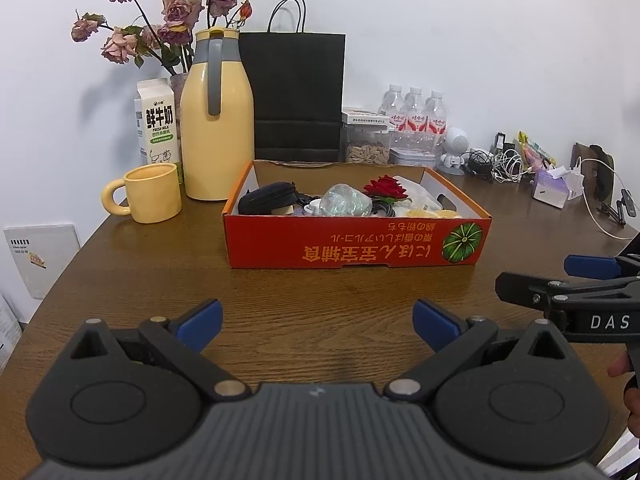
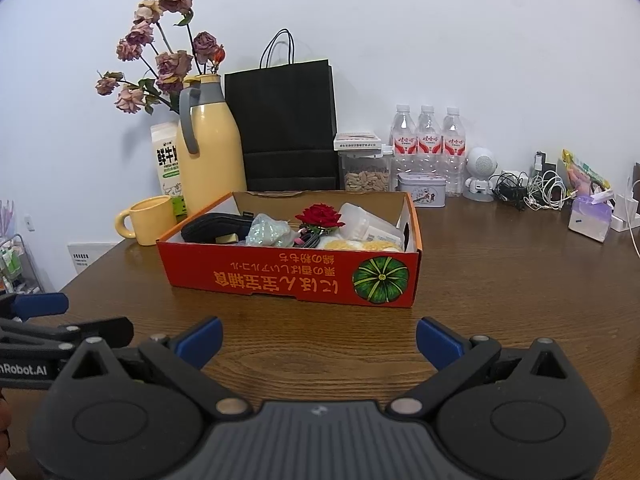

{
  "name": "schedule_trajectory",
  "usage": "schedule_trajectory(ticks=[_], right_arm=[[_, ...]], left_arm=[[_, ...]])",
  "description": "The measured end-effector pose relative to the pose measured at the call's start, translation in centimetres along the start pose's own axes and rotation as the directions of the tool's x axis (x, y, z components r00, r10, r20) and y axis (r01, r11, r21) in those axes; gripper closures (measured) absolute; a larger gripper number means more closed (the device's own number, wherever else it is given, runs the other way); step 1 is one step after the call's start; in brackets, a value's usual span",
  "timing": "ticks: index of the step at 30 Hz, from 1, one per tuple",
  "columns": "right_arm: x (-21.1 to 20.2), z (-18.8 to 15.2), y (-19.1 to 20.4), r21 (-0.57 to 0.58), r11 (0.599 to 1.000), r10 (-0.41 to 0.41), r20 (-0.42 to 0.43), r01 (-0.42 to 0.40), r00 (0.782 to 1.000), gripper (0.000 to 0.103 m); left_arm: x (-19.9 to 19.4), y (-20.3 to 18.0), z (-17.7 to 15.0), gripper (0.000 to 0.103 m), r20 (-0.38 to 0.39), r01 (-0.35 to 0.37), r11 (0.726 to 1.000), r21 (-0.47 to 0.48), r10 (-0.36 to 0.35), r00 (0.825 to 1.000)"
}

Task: Organize objects

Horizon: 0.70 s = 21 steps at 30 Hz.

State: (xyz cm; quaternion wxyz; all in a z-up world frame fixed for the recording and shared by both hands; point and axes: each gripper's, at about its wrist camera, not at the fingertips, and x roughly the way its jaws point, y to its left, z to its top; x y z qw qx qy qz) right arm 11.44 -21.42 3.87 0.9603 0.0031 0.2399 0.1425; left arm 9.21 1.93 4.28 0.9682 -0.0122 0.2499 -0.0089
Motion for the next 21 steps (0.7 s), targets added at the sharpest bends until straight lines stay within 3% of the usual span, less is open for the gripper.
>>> schedule_trajectory(ticks=[21], right_arm=[[0.03,0.10,-0.14,-0.001,1.000,0.000,0.000,0.000,1.000,0.000]], left_arm=[[0.40,-0.23,-0.14,0.000,-0.031,0.008,1.000,0.010,-0.008,1.000]])
